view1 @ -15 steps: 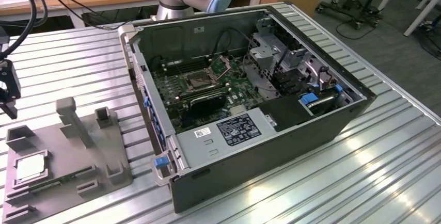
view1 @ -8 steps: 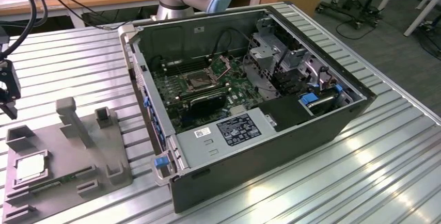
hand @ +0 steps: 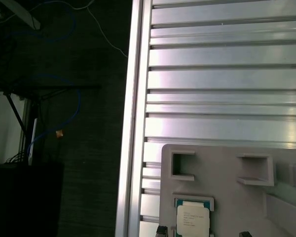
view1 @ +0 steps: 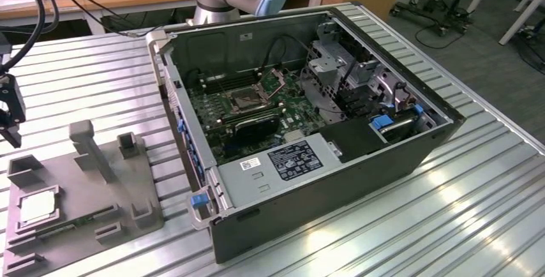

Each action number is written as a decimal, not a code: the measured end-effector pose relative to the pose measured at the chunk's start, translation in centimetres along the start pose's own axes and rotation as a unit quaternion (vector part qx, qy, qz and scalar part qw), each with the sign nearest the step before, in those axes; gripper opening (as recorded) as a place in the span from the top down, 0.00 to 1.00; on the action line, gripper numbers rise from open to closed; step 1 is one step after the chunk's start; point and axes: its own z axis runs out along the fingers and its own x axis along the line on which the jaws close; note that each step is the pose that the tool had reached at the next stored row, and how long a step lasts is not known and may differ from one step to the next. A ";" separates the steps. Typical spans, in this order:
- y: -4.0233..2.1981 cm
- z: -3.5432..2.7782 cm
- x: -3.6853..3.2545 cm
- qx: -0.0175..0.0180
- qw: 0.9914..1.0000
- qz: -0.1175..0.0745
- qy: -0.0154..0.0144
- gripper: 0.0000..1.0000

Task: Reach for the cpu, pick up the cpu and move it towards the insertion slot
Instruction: 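Pick up the cpu and move it towards the insertion slot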

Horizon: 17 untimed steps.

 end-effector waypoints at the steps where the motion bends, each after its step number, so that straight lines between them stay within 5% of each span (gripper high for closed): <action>1: 0.00 0.00 0.00 0.000 1.000 0.000 0.000 0.36; 9: -0.03 0.41 0.01 0.000 1.000 0.000 0.000 0.35; 11: -0.12 0.74 0.00 0.000 1.000 0.000 0.000 0.24; 17: -0.88 1.80 0.05 -0.001 1.000 0.000 0.000 0.17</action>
